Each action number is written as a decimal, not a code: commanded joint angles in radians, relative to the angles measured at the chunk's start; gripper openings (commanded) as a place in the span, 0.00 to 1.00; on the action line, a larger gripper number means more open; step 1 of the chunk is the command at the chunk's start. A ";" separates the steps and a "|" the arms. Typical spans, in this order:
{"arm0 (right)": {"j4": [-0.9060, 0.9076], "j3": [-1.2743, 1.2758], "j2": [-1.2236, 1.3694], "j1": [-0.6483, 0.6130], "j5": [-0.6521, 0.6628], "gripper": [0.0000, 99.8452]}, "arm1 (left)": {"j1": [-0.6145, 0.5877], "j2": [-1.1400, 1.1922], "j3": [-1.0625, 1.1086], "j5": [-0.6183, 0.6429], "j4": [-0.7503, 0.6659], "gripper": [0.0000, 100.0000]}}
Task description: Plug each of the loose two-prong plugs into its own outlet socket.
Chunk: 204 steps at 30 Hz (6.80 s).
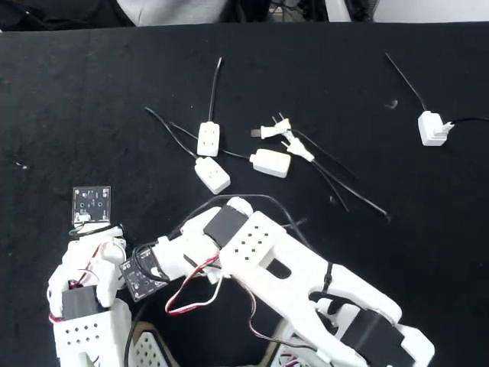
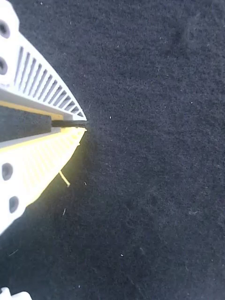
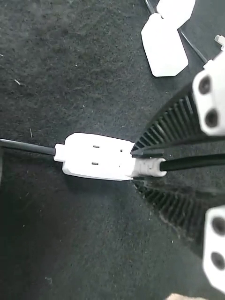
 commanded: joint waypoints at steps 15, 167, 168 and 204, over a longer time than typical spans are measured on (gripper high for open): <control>0.058 -0.064 0.004 -0.017 0.012 0.01 | 0.005 -0.009 0.001 -0.008 -0.008 0.03; -0.588 0.394 -0.099 0.388 -0.347 0.11 | 0.016 -0.009 0.001 -0.009 -0.017 0.03; -0.588 0.371 -0.084 0.411 -0.345 0.11 | 0.016 -0.009 0.001 -0.009 -0.017 0.03; -0.529 0.337 0.096 0.443 -0.262 0.11 | 0.016 -0.009 0.002 -0.009 -0.017 0.03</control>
